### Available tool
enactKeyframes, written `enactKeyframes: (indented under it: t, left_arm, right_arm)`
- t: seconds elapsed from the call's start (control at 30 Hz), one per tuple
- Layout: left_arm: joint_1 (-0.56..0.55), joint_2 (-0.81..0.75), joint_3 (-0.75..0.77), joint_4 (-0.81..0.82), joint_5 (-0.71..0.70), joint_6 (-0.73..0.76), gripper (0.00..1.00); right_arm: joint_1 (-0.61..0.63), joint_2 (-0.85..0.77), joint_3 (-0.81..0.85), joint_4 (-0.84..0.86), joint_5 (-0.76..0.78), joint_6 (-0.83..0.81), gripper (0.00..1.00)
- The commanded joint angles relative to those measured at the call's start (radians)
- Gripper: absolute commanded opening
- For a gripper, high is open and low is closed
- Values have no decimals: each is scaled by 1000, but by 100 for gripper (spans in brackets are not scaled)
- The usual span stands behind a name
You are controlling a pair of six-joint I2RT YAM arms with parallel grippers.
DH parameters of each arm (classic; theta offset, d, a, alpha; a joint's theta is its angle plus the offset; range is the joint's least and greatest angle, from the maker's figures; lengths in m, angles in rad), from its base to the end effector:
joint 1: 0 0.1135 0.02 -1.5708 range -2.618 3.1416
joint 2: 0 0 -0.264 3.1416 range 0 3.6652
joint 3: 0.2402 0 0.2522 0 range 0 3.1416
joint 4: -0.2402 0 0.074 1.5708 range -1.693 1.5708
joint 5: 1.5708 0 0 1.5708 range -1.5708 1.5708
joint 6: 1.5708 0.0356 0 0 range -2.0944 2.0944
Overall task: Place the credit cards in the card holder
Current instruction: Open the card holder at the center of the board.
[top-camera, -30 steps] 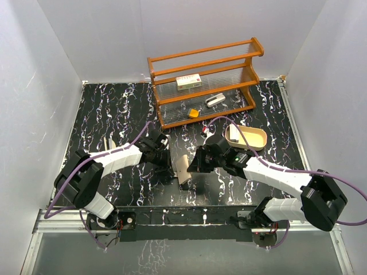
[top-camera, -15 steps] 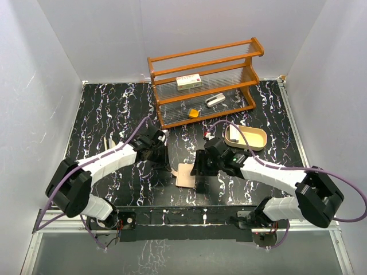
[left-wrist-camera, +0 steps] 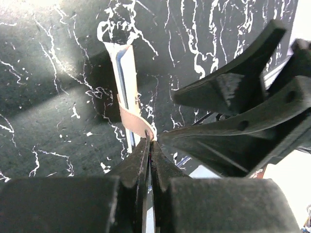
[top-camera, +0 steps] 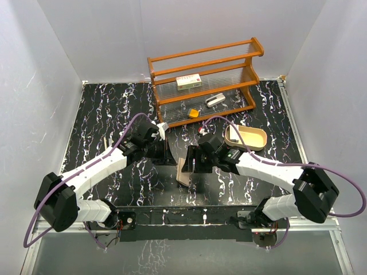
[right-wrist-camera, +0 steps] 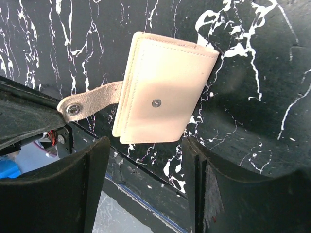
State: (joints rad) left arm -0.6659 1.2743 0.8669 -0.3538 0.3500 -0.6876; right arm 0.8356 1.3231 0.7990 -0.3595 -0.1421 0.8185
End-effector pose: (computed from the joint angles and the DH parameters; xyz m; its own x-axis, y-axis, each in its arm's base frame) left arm 0.2043 -0.1760 0.2499 -0.9114 -0.0422 -0.4094 0.2551 0.7228 -0.6423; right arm 0.1751 0.2012 0.2144 -0.9344 0.0444 -0.3535 -0.1643 0.8268 0.5380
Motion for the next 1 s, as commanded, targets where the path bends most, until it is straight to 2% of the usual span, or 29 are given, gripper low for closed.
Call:
enactKeyframes:
  t: [0.0,0.23,0.4,0.43,0.53,0.67,0.83,0.97]
  left_arm:
    - [0,-24,37,21,47,-35,0]
    - [0,-33,31,14,43,-47,0]
    - [0,-40,22,4,25,-53,0]
    - [0,-42,21,-6,15,-53,0]
    - [0,-45,23,-46,-21,-38,0]
    - [0,-55,14,-119,-97,-27,0]
    - [2,-51,5,-174,-153,-6,0]
    - [10,-41,-2,-227,-183,-24,0]
  right_arm:
    - [12,31,24,74,-27,29,59]
    - [15,58,8,128,-67,62,59]
    - [16,71,6,86,-20,54,52]
    - [16,73,8,68,-1,47,49]
    - [17,68,12,-16,86,40,32]
    - [17,48,3,-90,164,26,18]
    - [16,40,-30,-66,181,-7,6]
    - [17,25,-60,-39,186,3,3]
